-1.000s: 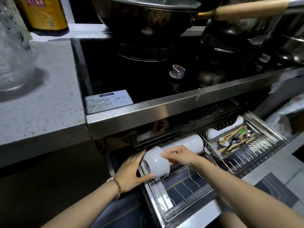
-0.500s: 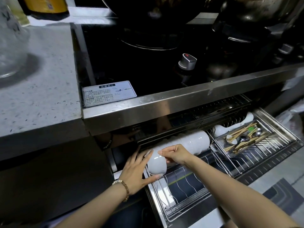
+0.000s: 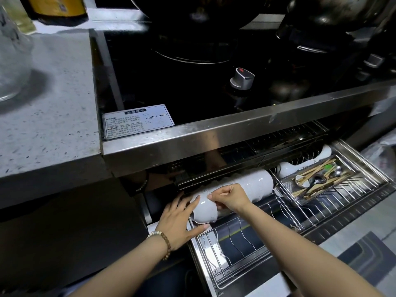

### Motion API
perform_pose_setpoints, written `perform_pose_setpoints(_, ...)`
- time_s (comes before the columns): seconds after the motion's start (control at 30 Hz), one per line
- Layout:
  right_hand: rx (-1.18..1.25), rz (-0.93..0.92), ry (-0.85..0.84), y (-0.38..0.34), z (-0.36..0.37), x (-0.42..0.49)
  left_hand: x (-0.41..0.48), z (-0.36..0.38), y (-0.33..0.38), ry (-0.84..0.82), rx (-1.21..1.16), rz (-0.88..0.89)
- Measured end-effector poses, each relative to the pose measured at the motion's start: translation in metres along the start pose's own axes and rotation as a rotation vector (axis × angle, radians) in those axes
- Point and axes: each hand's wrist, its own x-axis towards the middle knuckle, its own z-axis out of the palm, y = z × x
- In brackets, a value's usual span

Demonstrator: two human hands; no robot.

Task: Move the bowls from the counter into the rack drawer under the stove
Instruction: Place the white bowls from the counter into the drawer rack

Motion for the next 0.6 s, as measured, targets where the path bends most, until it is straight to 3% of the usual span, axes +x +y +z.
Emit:
perform_pose_setpoints(0.13, 0.119, 0.064, 0.005, -0.004, -0.021, -0.003, 0.0, -0.001, 0.0, -0.001, 0.008, -0.012)
perform_pose_setpoints(0.43, -0.015, 0.033, -0.035, -0.008, -0.037, -0.024, 0.0, -0.02, 0.011, -0.105, -0.009, -0.04)
perform_pose_setpoints(0.6, -0.078, -0.029, 0.036, -0.028, -0.05, -0.063, -0.011, -0.042, 0.03, -0.05, -0.041, -0.008)
